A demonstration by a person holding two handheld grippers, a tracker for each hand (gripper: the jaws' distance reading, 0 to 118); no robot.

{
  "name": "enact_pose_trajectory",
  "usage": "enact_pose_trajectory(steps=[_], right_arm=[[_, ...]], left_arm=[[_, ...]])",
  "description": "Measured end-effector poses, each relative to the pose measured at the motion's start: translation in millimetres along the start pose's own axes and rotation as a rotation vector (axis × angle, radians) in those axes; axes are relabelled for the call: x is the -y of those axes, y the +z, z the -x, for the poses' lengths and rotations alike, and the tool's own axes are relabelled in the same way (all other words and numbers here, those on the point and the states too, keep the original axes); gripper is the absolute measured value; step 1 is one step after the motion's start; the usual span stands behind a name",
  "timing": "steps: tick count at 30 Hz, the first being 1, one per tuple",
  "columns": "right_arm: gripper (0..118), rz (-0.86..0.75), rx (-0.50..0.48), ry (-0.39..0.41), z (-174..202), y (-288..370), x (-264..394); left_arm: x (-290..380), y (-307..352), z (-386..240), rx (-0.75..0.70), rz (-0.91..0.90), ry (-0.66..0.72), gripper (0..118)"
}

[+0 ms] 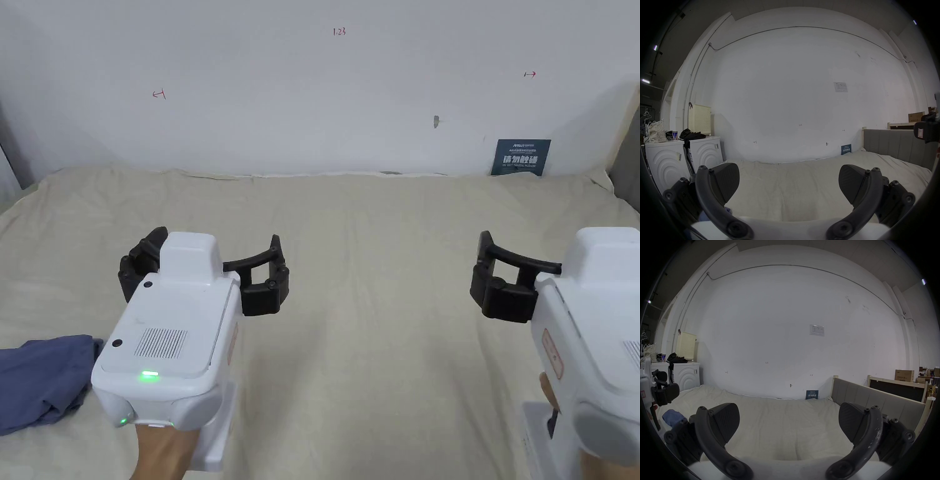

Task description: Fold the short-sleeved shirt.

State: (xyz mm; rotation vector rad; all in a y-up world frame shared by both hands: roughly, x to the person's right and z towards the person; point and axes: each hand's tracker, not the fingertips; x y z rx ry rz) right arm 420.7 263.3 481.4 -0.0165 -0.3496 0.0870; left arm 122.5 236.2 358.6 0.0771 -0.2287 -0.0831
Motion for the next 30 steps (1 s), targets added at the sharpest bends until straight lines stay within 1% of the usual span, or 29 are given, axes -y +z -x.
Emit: enact_pose_trajectory(steps=[11, 14, 17, 19, 22, 24, 28, 30], right_arm=[[118, 0.003, 0.009, 0.002, 2, -1, -1], [118, 0.016, 0.006, -0.018, 1, -2, -1], [118, 0.056, 0.027, -0.061, 2, -5, -3], [118, 0.129, 0.074, -0.092, 4, -9, -4], [118, 0.264, 0.12, -0.099, 8, -17, -9], [118, 0.367, 0.16, -0.139, 11, -20, -14], [118, 0.5, 0.081, -0.218, 9, -25, -20], [118, 0.528, 0.074, -0.232, 10, -27, -22]], left_arm=[[0, -1, 1, 0.0, -0.002, -0.001, 118], [0, -1, 2, 0.001, -0.003, -0.001, 118], [-1, -1, 3, -0.004, -0.006, 0.0, 118], [-2, -2, 4, -0.002, -0.005, 0.003, 118], [-2, -2, 5, -0.004, -0.006, 0.006, 118], [-3, -3, 6, -0.002, -0.002, 0.009, 118], [-3, -5, 9, 0.007, 0.013, 0.024, 118], [-3, -5, 10, 0.004, 0.011, 0.034, 118]])
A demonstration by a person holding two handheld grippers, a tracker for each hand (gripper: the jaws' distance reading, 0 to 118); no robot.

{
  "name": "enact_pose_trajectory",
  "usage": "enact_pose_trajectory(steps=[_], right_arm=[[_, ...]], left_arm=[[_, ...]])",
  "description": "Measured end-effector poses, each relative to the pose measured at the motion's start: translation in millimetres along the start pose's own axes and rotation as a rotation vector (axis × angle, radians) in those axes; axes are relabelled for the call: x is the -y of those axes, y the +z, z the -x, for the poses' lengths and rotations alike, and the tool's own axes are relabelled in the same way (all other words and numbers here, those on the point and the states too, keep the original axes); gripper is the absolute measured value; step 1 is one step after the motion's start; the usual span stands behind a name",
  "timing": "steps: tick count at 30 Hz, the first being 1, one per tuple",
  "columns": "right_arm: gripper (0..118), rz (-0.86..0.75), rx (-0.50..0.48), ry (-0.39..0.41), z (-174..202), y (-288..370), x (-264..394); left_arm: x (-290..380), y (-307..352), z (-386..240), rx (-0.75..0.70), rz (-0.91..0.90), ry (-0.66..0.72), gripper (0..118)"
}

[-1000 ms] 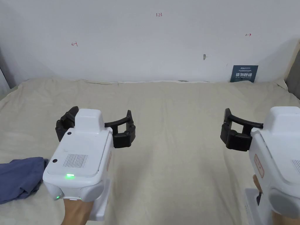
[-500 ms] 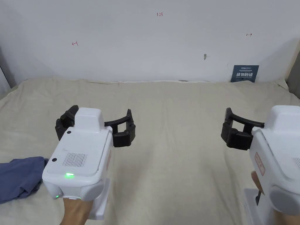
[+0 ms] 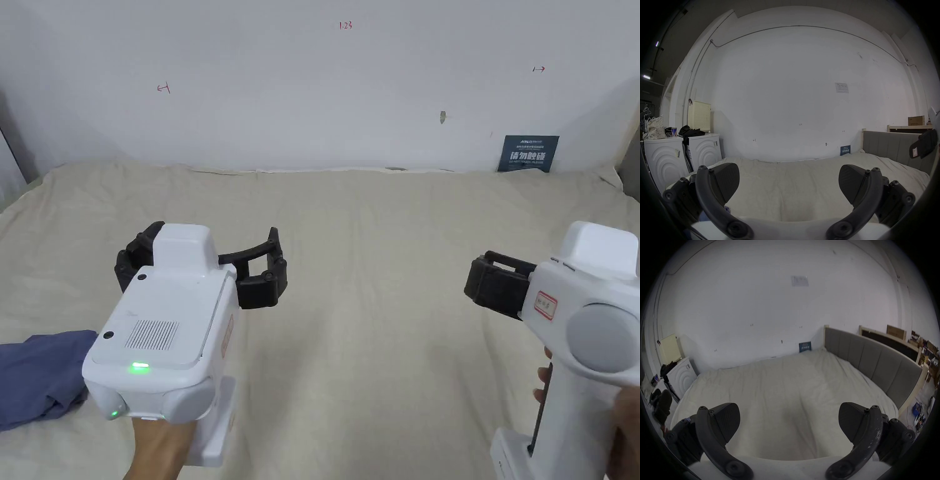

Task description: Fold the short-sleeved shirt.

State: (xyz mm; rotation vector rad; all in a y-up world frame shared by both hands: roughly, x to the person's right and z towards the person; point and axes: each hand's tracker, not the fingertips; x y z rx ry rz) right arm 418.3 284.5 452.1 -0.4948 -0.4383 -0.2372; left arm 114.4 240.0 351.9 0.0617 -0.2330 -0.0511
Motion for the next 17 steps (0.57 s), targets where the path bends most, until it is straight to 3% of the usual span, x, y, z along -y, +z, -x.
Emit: enact_pose_trajectory(steps=[17], right_arm=[[118, -0.09, 0.024, 0.089, 11, -6, 0]], left_arm=[[3, -3, 4, -0.01, 0.01, 0.007, 118]])
